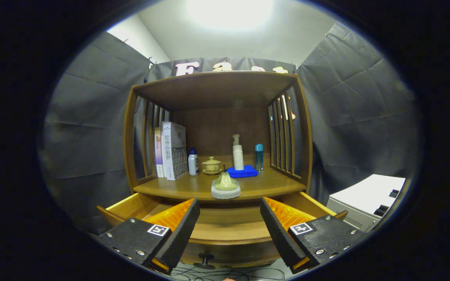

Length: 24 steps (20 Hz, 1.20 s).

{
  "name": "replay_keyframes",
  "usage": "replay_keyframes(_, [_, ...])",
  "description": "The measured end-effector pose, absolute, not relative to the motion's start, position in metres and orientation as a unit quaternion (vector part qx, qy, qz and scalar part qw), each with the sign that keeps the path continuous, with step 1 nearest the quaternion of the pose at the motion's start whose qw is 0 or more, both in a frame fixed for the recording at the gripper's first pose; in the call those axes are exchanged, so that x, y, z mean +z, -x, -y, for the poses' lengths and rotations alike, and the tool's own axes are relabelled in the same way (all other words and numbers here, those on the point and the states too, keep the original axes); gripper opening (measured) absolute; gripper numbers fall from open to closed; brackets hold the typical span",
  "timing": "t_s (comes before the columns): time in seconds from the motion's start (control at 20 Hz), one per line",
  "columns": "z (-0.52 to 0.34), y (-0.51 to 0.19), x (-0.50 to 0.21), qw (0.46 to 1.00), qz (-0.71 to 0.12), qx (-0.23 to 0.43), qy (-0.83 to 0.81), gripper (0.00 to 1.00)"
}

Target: Pull open the drawer, take out the items inside it, and place them on the countertop above the cabinet.

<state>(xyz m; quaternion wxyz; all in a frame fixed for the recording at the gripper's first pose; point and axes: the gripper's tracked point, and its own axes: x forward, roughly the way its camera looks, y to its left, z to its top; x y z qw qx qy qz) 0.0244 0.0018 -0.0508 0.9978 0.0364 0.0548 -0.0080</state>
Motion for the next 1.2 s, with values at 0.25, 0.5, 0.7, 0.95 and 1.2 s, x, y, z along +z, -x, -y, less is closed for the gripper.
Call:
replay_keyframes(0.25, [-0.007, 0.000, -0.077, 0.997, -0.073, 0.008, -0.013, 0.96])
replay_keyframes(0.5, [-0.016, 0.009, -0.099, 0.996, -0.087, 0.019, -0.003, 0.96])
replay_keyframes(0.7, [-0.022, 0.009, -0.113, 0.995, -0.095, 0.020, 0.005, 0.97])
replay_keyframes(0.95, [-0.033, 0.010, -0.143, 0.992, -0.120, 0.028, -0.016, 0.97])
replay_keyframes(1.2, [-0.046, 0.003, -0.171, 0.987, -0.153, 0.033, -0.020, 0.97])
